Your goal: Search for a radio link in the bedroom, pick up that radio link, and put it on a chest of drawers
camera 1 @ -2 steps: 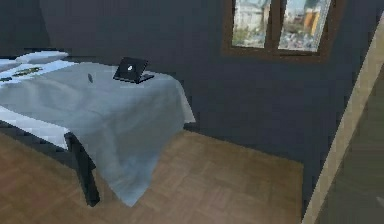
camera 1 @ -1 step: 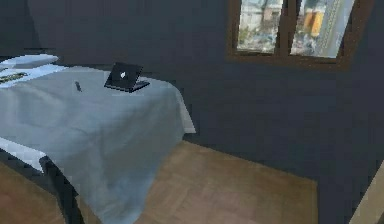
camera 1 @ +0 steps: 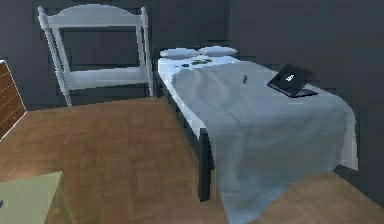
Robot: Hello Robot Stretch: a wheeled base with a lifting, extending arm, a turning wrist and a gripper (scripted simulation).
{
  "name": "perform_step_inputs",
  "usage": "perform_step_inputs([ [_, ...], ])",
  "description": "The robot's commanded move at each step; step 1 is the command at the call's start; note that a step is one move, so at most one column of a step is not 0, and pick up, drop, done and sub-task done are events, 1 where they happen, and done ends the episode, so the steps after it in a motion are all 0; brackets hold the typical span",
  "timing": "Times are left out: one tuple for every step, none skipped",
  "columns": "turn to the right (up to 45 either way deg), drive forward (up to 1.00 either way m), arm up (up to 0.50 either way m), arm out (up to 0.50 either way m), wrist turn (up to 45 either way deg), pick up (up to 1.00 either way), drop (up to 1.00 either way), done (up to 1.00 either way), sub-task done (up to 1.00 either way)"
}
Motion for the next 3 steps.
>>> perform_step_inputs([
  [-12.0,0.0,0.0,0.0,0.0,0.0,0.0,0.0,0.0],
  [0.0,1.0,0.0,0.0,0.0,0.0,0.0,0.0,0.0],
  [-3.0,0.0,0.0,0.0,0.0,0.0,0.0,0.0,0.0],
])
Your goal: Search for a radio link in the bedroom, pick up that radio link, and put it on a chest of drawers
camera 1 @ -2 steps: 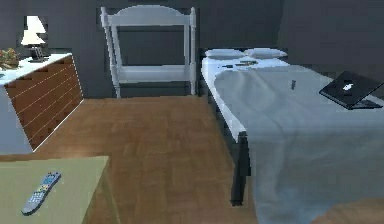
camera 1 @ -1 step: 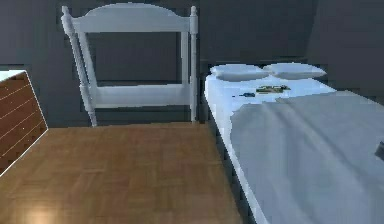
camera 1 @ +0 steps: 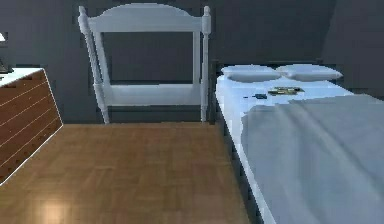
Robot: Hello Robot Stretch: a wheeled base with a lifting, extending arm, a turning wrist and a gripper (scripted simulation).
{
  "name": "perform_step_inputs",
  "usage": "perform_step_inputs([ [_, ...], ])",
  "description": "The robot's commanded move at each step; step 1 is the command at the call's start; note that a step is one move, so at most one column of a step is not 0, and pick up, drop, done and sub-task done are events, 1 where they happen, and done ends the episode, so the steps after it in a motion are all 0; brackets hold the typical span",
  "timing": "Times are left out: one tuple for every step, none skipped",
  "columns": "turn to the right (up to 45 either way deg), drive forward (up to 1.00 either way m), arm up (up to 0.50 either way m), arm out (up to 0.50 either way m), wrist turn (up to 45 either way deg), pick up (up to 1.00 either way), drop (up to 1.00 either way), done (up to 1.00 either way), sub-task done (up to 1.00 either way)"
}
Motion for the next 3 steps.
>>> perform_step_inputs([
  [0.0,0.9,0.0,0.0,0.0,0.0,0.0,0.0,0.0],
  [-45.0,0.0,0.0,0.0,0.0,0.0,0.0,0.0,0.0],
  [-3.0,0.0,0.0,0.0,0.0,0.0,0.0,0.0,0.0],
])
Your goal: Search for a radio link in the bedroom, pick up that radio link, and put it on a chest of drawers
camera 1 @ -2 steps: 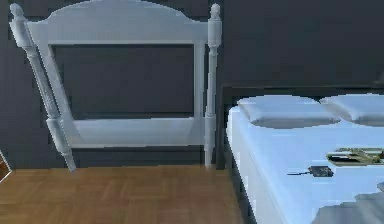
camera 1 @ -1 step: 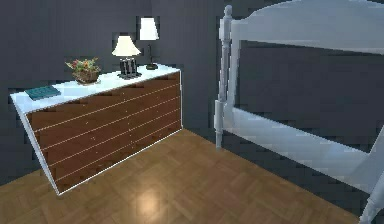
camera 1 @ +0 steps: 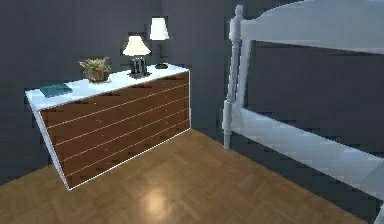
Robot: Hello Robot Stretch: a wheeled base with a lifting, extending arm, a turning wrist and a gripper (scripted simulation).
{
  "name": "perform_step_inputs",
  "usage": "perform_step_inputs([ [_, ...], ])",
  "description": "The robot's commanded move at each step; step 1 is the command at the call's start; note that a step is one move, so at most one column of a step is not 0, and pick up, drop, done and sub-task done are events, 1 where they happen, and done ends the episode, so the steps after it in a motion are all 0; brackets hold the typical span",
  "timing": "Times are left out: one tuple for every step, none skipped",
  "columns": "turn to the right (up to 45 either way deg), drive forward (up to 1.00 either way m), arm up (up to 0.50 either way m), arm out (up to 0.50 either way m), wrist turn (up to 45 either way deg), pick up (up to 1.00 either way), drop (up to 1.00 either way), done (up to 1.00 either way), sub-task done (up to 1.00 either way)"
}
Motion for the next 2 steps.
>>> perform_step_inputs([
  [30.0,0.0,0.0,0.0,0.0,0.0,0.0,0.0,0.0],
  [0.0,0.4,0.0,0.0,0.0,0.0,0.0,0.0,0.0],
])
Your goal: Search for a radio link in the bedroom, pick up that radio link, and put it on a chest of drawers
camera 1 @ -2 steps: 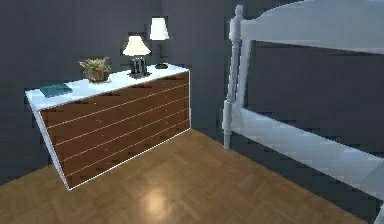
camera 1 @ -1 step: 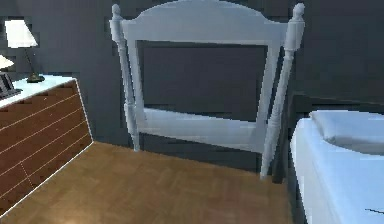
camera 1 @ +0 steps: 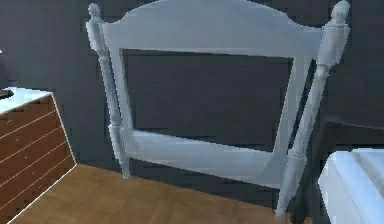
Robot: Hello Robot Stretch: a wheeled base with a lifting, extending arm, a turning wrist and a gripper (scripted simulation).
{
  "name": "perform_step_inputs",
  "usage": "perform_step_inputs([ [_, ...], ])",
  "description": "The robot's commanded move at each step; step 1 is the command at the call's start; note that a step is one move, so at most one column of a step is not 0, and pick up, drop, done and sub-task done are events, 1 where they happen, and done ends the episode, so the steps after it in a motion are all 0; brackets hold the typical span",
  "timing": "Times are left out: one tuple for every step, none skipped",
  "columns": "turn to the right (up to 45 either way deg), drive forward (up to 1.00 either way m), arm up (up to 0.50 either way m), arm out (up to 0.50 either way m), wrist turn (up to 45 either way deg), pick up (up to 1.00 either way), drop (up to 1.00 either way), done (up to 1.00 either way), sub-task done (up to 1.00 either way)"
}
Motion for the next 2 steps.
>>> perform_step_inputs([
  [-6.0,0.0,0.0,0.0,0.0,0.0,0.0,0.0,0.0],
  [-3.0,0.0,0.0,0.0,0.0,0.0,0.0,0.0,0.0],
])
